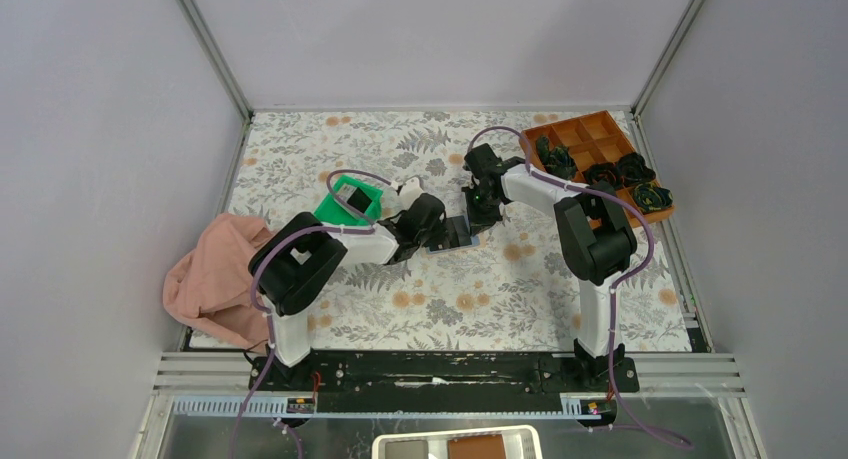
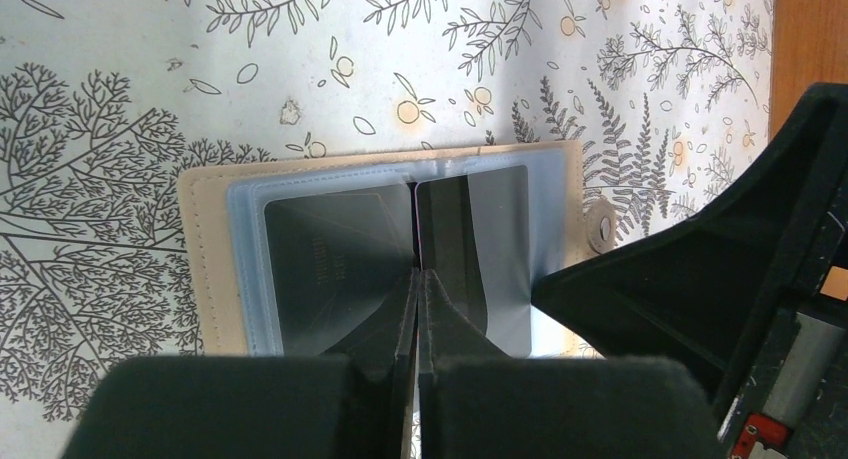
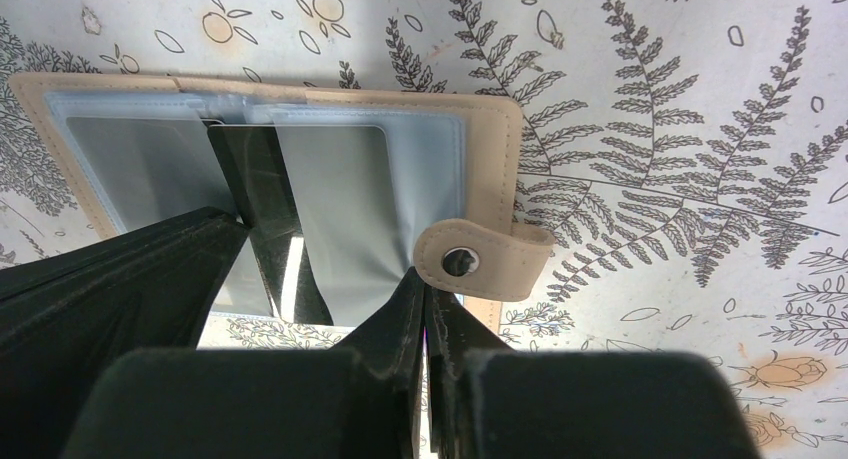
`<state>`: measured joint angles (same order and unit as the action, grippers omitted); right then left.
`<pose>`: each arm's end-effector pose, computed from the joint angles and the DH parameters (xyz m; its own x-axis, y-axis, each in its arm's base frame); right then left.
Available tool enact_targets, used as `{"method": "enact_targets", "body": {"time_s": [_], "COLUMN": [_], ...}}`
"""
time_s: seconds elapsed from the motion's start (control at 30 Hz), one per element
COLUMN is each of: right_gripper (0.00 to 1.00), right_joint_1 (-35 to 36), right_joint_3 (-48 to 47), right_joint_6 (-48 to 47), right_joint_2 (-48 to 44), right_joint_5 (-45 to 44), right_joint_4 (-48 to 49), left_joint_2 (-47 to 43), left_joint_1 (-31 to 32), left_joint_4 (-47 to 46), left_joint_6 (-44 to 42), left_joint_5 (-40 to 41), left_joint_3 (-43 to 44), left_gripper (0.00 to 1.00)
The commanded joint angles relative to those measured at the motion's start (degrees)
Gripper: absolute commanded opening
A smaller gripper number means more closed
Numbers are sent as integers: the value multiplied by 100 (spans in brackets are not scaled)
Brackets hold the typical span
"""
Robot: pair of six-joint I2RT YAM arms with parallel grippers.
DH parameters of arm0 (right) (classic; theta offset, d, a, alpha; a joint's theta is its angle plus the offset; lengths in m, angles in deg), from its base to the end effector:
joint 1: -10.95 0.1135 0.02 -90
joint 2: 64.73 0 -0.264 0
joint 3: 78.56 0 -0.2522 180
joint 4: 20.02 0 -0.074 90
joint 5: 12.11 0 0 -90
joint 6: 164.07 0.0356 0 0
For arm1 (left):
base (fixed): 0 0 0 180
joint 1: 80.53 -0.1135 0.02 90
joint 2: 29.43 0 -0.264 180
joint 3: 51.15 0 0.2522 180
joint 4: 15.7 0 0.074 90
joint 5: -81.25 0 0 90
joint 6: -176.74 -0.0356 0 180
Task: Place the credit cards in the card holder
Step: Insert the credit card into the card holder.
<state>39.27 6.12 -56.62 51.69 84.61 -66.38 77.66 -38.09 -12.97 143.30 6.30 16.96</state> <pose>0.3631 0.2004 0.1581 -0.9288 -0.1622 -0.3333 -0.2433 0.9451 0.2181 0.2826 -0.2459 0.1351 -0.6950 -0.4564 -0.5556 -0.1295 0.8395 -0.5277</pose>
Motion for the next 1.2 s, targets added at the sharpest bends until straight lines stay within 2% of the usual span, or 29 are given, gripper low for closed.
{"method": "enact_targets", "body": {"time_s": [0.0, 0.3, 0.87, 1.17], "right_gripper": [5, 5, 5, 5], "right_joint_1": [-95, -97, -93, -139], "right_joint_3": [184, 213, 226, 274], "right_joint_6": [-7, 12, 13, 29], "right_joint_2": [348, 390, 411, 327], "right_joint_5": [-427, -417, -442, -496], "right_joint_4": [533, 553, 557, 571], "left_joint_2": [71, 15, 482, 352], "left_joint_1": [11, 30, 173, 270], "left_joint_4": [484, -195, -406, -368], "left_joint_6": [-189, -270, -321, -274], "left_joint_5": [256, 18, -311, -295], "left_joint_3": [43, -211, 167, 91], "left_gripper": [0, 0, 0, 0]}}
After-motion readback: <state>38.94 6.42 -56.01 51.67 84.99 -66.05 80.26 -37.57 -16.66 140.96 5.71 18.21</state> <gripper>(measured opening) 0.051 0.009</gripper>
